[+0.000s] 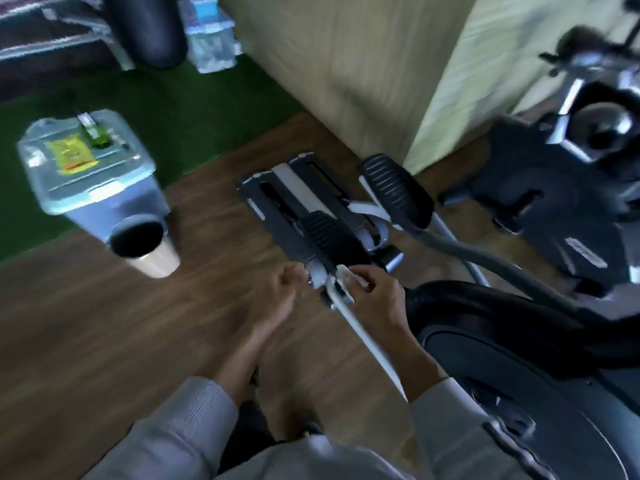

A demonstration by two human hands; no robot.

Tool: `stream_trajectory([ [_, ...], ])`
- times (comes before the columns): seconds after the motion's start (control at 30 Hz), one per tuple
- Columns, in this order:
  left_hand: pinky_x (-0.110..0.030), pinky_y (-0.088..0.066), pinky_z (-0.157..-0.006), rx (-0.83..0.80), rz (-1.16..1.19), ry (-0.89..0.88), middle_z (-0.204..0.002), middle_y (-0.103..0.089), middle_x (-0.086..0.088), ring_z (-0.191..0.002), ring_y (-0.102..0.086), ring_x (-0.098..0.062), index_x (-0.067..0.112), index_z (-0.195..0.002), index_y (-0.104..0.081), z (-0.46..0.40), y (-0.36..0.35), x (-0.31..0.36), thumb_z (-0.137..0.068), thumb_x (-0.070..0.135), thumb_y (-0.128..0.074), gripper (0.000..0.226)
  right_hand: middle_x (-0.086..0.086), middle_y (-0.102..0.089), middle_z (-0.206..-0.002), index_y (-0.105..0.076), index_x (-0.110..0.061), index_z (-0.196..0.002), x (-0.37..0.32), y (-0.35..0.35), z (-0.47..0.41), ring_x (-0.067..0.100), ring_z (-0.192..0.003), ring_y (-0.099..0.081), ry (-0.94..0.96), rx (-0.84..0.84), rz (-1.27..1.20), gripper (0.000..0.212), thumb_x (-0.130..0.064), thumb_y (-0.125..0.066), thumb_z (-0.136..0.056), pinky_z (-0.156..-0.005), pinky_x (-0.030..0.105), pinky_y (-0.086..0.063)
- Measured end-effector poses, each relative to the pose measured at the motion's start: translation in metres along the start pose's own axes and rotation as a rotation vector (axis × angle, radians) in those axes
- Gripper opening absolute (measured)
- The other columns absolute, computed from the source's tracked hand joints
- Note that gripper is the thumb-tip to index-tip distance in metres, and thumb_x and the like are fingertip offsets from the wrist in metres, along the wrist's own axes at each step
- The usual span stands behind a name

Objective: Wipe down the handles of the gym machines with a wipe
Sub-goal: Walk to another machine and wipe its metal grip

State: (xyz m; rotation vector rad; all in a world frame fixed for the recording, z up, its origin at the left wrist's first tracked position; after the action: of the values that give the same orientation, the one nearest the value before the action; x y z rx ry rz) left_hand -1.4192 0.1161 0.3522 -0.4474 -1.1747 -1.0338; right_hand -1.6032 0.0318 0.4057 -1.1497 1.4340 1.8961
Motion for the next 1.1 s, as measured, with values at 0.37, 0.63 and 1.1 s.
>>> stream_trajectory([
  [0.37, -0.04, -0.055, -0.078, -0.481, 0.046, -0.579, -0.084, -0.071, 0.004, -0.063, -0.066, -0.007, 0.033, -0.088, -0.065, -0.154, -0.13, 0.318, -0.079, 0.039, -0.068, 0.011, -0.007, -0.07, -0.087, -0.074, -0.026, -0.092, -0.139, 0.186, -0.171, 0.005, -0.078, -0.063, 0.126, 0.802, 0.128, 0.015, -0.037, -0.069, -0.085, -0.074, 0.025, -0.051],
  [0.63, -0.043, -0.057, -0.08, -0.733, 0.174, -0.915, -0.096, -0.074, 0.004, -0.082, -0.073, -0.023, 0.043, -0.091, -0.065, -0.125, -0.203, 0.496, -0.075, 0.058, -0.067, 0.022, -0.004, -0.066, -0.095, -0.072, -0.022, -0.102, -0.26, 0.293, -0.145, 0.008, -0.083, -0.061, 0.303, 1.246, 0.307, 0.016, -0.026, -0.067, -0.087, -0.075, 0.026, -0.053],
  [1.1, -0.033, -0.058, -0.077, -1.166, 0.059, -1.137, -0.11, -0.069, 0.006, -0.085, -0.071, -0.007, 0.048, -0.113, -0.045, 0.019, -0.3, 0.542, -0.075, 0.042, -0.076, 0.049, 0.005, -0.053, -0.093, -0.067, -0.012, -0.101, -0.268, 0.38, -0.056, 0.003, -0.08, -0.045, 0.283, 1.804, 0.437, 0.019, -0.001, -0.06, -0.088, -0.071, -0.004, -0.031],
])
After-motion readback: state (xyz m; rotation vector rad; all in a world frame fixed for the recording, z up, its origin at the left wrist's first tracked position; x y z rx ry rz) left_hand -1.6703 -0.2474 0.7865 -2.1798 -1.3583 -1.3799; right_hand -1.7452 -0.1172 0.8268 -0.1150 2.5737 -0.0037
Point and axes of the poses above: each hand's wrist, its own z-axis away from the middle knuckle, its own y-axis out of the back of the hand, x = y × z, the point moved 8 cm from there along -z, towards the middle knuckle
